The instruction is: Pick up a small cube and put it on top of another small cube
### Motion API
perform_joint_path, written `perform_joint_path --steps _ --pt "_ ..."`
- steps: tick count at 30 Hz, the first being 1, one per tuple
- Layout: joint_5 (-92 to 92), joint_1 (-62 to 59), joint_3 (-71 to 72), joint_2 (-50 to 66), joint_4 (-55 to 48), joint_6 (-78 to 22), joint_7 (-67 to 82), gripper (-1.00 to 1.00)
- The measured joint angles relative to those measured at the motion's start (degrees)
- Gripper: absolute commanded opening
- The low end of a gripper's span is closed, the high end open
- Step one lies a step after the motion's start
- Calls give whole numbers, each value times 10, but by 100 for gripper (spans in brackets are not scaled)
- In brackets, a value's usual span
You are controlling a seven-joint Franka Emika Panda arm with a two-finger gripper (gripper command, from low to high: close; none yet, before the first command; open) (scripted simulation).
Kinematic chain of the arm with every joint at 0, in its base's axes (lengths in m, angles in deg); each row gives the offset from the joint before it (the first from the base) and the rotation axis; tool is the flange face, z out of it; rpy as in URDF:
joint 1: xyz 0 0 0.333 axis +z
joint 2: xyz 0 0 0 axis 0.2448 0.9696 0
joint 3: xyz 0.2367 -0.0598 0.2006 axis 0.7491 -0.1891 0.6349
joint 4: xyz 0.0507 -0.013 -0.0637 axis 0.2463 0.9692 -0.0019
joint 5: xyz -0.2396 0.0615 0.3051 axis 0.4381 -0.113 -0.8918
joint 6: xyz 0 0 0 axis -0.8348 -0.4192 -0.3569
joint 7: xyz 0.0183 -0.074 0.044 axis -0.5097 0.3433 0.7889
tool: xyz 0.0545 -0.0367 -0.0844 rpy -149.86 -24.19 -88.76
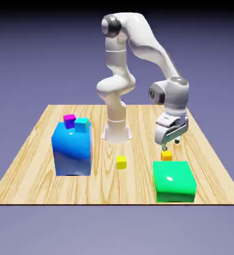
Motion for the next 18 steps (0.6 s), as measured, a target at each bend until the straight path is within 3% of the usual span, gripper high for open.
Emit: perform_joint_path --steps 18 --pt "32 370 -129 267 -147 -271 93 0"
